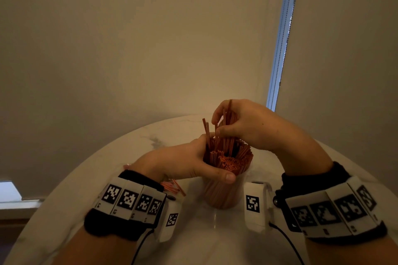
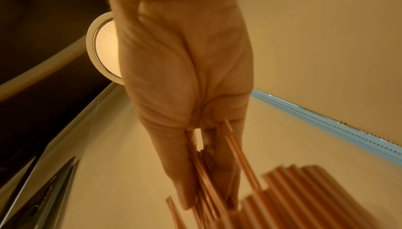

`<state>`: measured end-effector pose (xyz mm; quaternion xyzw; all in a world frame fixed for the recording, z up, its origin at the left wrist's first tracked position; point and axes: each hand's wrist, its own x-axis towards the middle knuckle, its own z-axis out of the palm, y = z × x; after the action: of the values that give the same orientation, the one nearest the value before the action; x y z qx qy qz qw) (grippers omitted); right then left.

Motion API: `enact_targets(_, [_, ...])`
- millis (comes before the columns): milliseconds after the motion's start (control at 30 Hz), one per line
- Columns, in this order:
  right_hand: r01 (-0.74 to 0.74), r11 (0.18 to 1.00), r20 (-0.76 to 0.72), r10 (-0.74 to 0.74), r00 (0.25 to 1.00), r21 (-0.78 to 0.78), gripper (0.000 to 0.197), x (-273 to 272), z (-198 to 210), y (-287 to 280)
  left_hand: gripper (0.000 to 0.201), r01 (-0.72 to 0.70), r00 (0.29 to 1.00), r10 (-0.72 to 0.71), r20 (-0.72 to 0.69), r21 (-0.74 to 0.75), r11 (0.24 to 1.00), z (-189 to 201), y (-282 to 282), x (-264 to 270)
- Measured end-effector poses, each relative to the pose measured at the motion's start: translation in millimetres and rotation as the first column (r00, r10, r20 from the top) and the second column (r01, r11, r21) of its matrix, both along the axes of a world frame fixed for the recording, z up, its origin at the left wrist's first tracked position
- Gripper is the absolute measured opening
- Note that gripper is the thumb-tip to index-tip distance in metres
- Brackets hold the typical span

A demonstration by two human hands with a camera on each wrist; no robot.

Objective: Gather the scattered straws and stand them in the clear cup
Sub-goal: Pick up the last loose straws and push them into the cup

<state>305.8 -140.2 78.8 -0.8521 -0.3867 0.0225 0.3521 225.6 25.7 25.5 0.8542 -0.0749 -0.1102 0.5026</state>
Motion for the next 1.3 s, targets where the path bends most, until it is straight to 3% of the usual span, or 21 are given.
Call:
enact_targets(200, [0.029, 0.993, -0.041, -0.033, 0.999, -0.110, 0.011, -1.6, -6.0, 0.6, 0.070, 0.001, 1.000, -0.001, 0.001, -0.010, 1.000, -1.6, 0.1, 0.4])
enact_targets(367, [0.069, 0.997, 0.053, -0.068, 0.996, -0.017, 0.025, -1.7, 0.0, -0.7, 0.099, -0.031, 0.999, 0.032, -0.023, 0.015, 0.999, -1.8, 2.6, 1.7])
enact_targets(467, [0.037, 0.989, 0.037, -0.032, 0.999, -0.140, 0.009, -4.4, -2.3, 1.7, 0.112, -0.056, 0.998, 0.057, -0.030, 0.027, 0.998, -2.1, 3.3, 1.2])
enact_targets(600, [0.069, 0.983, 0.046, -0.062, 0.997, -0.172, 0.031, -5.4, 2.0, -1.8, 0.116, -0.059, 0.998, 0.060, -0.032, 0.037, 0.998, -3.5, 3.2, 1.2])
enact_targets(767, [-0.042, 0.879, -0.011, 0.042, 0.999, -0.475, 0.030, -11.3, -2.1, 0.2, 0.120, -0.070, 0.996, 0.072, -0.047, 0.039, 0.997, -4.2, 5.2, 2.9])
enact_targets(833, [-0.033, 0.902, 0.004, 0.039, 0.999, -0.430, 0.028, -12.0, 0.9, -1.6, 0.115, -0.046, 0.998, 0.047, -0.051, 0.023, 0.999, -3.8, 6.8, 2.3])
enact_targets(933, [0.025, 0.952, -0.007, -0.029, 1.000, -0.304, 0.042, -10.8, 9.3, -13.6, 0.110, -0.010, 0.998, 0.011, -0.065, 0.014, 1.000, -2.7, 9.3, -0.9])
enact_targets(1000, [0.072, 0.934, 0.002, -0.076, 0.997, -0.351, 0.049, -7.3, 13.4, -24.6, 0.111, -0.024, 0.998, 0.027, -0.048, 0.052, 0.998, -2.9, 9.8, -1.1])
enact_targets(1067, [0.045, 0.929, -0.103, -0.089, 0.991, -0.367, 0.038, -4.9, 14.3, -31.6, 0.110, -0.063, 0.998, 0.066, -0.026, 0.082, 0.995, -3.1, 9.1, -0.3])
enact_targets(1133, [-0.011, 0.969, -0.178, -0.034, 0.983, -0.247, 0.015, -5.8, 14.3, -29.8, 0.108, -0.105, 0.994, 0.105, 0.001, 0.101, 0.989, -3.7, 7.6, 1.1])
enact_targets(1167, [-0.012, 0.987, -0.145, -0.011, 0.989, -0.162, 0.006, -5.8, 14.5, -26.6, 0.106, -0.121, 0.993, 0.120, 0.015, 0.112, 0.986, -3.8, 6.5, 1.7])
enact_targets(1300, [0.099, 0.977, 0.023, -0.106, 0.994, 0.187, 0.006, -5.2, 10.1, -9.3, 0.098, -0.193, 0.980, 0.184, 0.076, 0.143, 0.971, -5.6, 1.7, 4.7])
